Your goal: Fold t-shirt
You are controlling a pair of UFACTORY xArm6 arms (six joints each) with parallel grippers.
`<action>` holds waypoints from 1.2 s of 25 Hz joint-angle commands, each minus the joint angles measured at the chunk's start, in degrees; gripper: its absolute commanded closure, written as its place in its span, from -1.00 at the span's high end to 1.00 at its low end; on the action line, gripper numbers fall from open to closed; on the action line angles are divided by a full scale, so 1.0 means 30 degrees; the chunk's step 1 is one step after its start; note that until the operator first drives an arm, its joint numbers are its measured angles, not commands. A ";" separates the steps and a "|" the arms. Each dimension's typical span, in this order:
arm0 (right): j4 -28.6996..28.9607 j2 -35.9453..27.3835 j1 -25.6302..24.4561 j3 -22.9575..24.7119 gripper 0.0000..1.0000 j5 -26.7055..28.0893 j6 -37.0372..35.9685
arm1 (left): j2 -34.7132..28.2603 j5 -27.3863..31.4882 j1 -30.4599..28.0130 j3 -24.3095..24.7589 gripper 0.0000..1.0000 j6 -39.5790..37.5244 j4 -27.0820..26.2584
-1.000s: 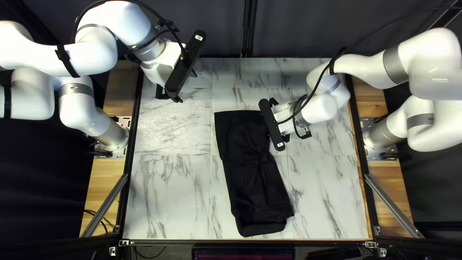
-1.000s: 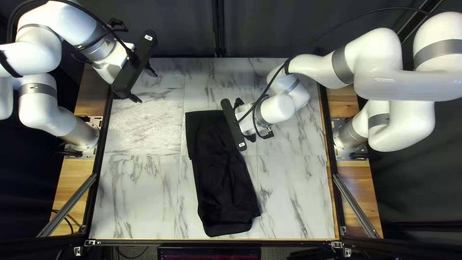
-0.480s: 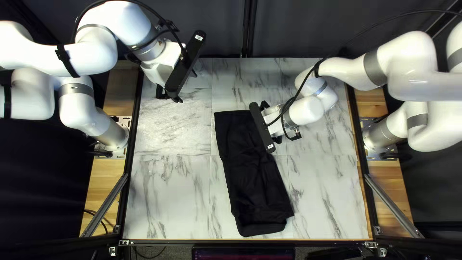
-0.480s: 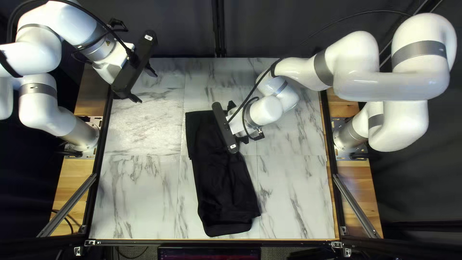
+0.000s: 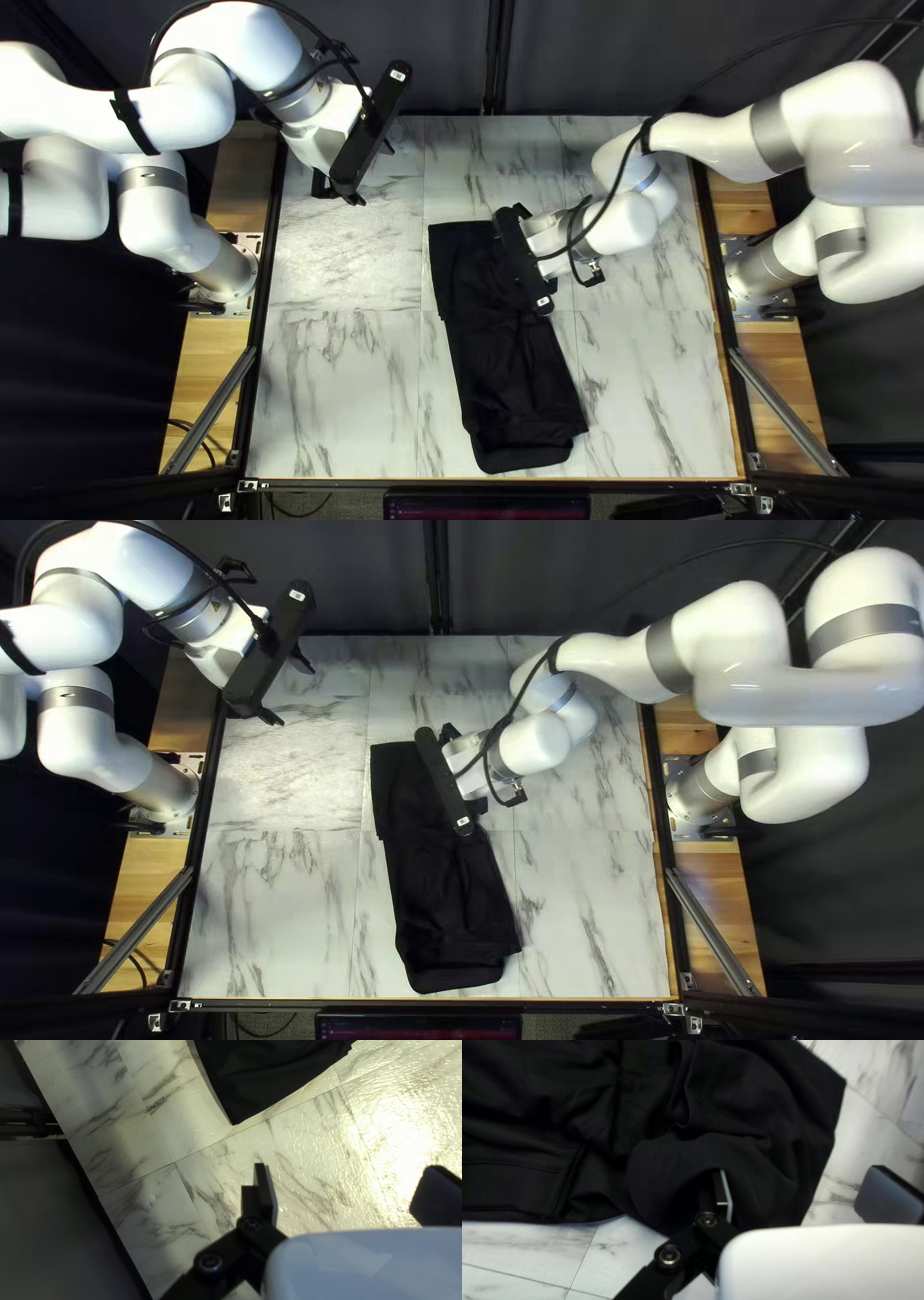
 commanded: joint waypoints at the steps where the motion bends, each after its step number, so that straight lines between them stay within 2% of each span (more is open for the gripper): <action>1: -0.1755 0.0462 -0.0515 0.0432 1.00 -0.0072 0.1760 | 0.0000 0.0000 0.0000 0.0000 1.00 0.0000 0.0000; 5: -0.1242 0.1393 -0.0460 -0.0137 1.00 -0.0051 0.1327 | 0.0000 0.0000 0.0000 0.0000 1.00 0.0000 0.0000; 12: 0.0263 0.3783 -0.0103 -0.2536 1.00 -0.0176 -0.0495 | 0.0000 0.0000 0.0000 0.0000 1.00 0.0000 0.0000; 16: 0.1740 0.3889 0.0317 -0.3083 1.00 -0.0095 -0.2042 | 0.0000 0.0000 0.0000 0.0000 1.00 0.0000 0.0000; 18: 0.1606 0.3507 0.0451 -0.3013 1.00 -0.0144 -0.1922 | 0.0000 0.0000 0.0000 0.0000 1.00 0.0000 0.0000; 20: -0.0592 0.2994 0.0341 -0.2936 1.00 -0.0597 0.0148 | 0.0000 0.0000 0.0000 0.0000 1.00 0.0000 0.0000; 23: -0.8369 0.2447 0.0012 -0.3520 1.00 -0.1589 0.7875 | 0.0000 0.0000 0.0000 0.0000 1.00 0.0000 0.0000; 24: -1.1977 0.2104 0.0161 -0.3837 1.00 -0.1794 1.1775 | 0.0000 0.0000 0.0000 0.0000 1.00 0.0000 0.0000; 29: -1.9313 0.1673 0.0816 -0.4252 1.00 -0.1684 1.9812 | 0.0000 0.0000 0.0000 0.0000 1.00 0.0000 0.0000; 30: -2.0026 0.1722 0.0876 -0.4289 1.00 -0.1663 2.0579 | 0.0000 0.0000 0.0000 0.0000 1.00 0.0000 0.0000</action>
